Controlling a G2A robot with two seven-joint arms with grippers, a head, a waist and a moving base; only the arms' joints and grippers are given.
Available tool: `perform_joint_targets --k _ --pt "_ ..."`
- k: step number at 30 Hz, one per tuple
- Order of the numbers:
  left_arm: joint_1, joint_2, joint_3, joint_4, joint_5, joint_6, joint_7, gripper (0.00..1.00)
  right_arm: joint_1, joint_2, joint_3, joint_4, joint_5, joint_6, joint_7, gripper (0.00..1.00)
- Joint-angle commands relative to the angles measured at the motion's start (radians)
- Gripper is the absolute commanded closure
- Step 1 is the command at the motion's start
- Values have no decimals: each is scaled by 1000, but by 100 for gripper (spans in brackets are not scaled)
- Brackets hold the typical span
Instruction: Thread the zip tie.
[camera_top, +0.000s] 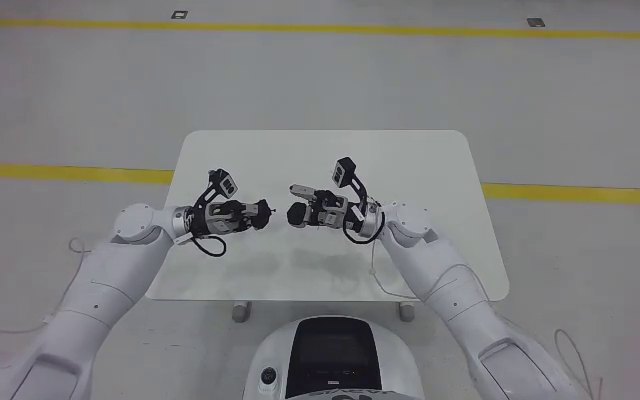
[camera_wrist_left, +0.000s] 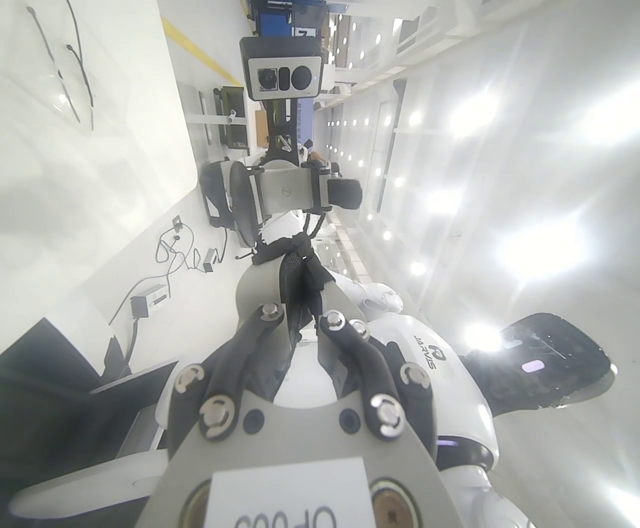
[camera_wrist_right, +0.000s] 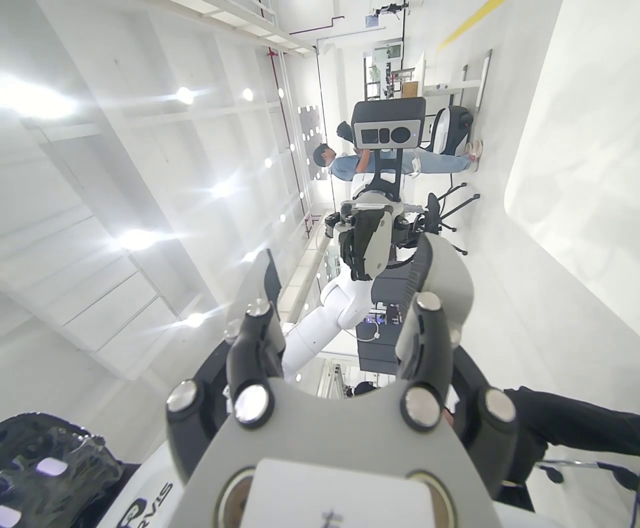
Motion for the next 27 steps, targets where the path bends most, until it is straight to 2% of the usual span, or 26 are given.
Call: perform_joint_targets --k 1,14,16,18,20,24,27 --pt "0 -1 1 -3 -2 -4 -10 100 0 0 0 0 1 1 0 0" --pt "0 -1 1 -3 -2 -4 -10 100 0 0 0 0 1 1 0 0" --pt "4 -3 1 -8 4 -15 8 100 0 0 0 0 1 1 0 0" --pt "2 -3 -5 30 31 -55 27 100 0 0 0 0 1 1 0 0" --pt "-3 -8 -3 70 32 -93 18 100 0 0 0 0 1 1 0 0" --pt "-23 -20 -11 149 8 -103 -41 100 0 0 0 0 1 1 0 0" --pt "-29 -34 -31 184 12 -103 -77 100 0 0 0 0 1 1 0 0"
